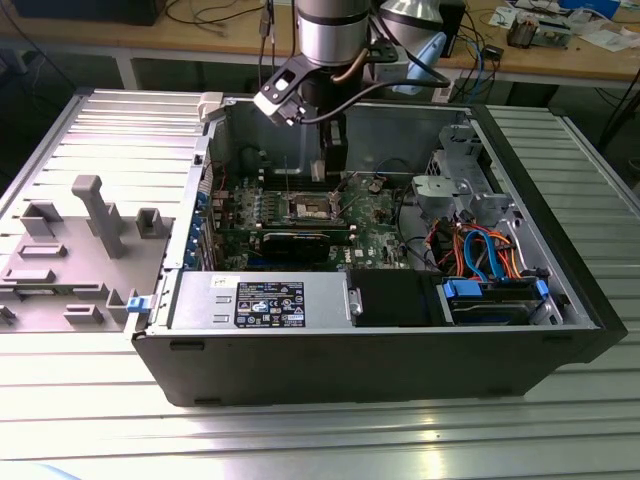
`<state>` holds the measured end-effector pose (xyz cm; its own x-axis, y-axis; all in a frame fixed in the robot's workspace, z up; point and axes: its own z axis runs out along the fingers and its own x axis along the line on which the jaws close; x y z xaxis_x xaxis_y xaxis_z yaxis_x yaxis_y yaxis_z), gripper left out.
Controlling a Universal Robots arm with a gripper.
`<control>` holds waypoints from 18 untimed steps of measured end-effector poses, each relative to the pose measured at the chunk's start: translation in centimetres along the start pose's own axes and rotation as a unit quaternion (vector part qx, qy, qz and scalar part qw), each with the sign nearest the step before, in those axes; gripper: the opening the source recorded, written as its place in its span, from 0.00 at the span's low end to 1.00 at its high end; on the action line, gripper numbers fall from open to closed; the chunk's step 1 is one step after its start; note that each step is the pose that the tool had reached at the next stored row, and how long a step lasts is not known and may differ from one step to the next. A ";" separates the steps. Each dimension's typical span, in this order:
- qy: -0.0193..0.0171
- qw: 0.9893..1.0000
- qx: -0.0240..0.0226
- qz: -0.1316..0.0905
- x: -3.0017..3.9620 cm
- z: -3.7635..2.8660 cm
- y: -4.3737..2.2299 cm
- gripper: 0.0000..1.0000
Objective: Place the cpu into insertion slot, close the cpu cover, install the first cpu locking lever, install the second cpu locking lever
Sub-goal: 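Place the cpu into insertion slot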
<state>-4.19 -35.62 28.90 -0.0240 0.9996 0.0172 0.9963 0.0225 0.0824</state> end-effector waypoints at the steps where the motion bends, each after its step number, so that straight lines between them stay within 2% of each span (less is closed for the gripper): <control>1: 0.000 1.000 0.000 0.000 0.00 0.12 -0.01 0.54; 11: 0.000 1.000 0.000 0.003 0.00 0.97 -0.09 0.54; 18: 0.000 1.000 0.000 0.003 0.00 1.12 -0.14 0.54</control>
<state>-4.24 -35.59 27.77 -0.0177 0.9997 0.0175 0.9964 0.0162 0.0828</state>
